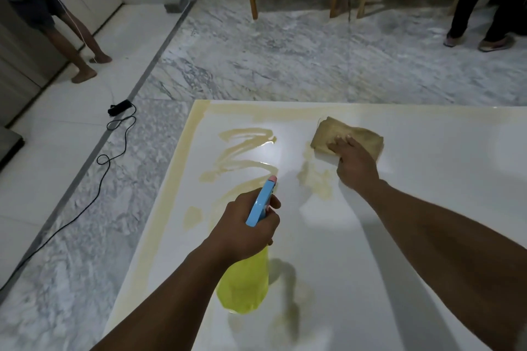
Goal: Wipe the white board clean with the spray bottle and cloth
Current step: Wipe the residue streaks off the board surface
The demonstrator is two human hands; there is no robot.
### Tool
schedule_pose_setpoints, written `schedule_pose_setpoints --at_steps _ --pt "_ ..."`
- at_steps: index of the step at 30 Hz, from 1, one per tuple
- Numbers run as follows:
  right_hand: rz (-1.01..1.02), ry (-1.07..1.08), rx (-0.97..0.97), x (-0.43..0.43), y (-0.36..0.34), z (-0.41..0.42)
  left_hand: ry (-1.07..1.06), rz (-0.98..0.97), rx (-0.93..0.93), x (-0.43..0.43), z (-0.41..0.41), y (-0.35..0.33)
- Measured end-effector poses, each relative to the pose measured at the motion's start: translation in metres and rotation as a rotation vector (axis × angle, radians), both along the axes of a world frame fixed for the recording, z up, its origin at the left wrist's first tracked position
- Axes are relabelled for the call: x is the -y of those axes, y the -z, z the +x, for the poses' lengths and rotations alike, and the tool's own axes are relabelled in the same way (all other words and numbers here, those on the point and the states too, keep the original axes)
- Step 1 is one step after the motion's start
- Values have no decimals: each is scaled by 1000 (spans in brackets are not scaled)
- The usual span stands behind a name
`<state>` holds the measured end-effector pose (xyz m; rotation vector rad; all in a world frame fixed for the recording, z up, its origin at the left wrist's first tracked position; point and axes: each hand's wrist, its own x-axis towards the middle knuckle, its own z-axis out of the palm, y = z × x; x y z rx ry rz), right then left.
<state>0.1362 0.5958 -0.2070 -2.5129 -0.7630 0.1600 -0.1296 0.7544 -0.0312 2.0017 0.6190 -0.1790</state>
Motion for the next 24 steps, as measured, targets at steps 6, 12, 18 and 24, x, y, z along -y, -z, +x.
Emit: schedule_pose_setpoints --at_steps 6,12,18,24 --pt "81 -45 97 46 1 -107 7 45 5 10 -34 -19" --pt "102 -33 151 98 -5 -275 64 51 89 44 -122 -50" --pt "-105 -44 -29 135 -34 -399 84 17 69 63 -238 -64" --pt "583 255 -952 152 -118 -385 103 54 73 57 -270 -83"
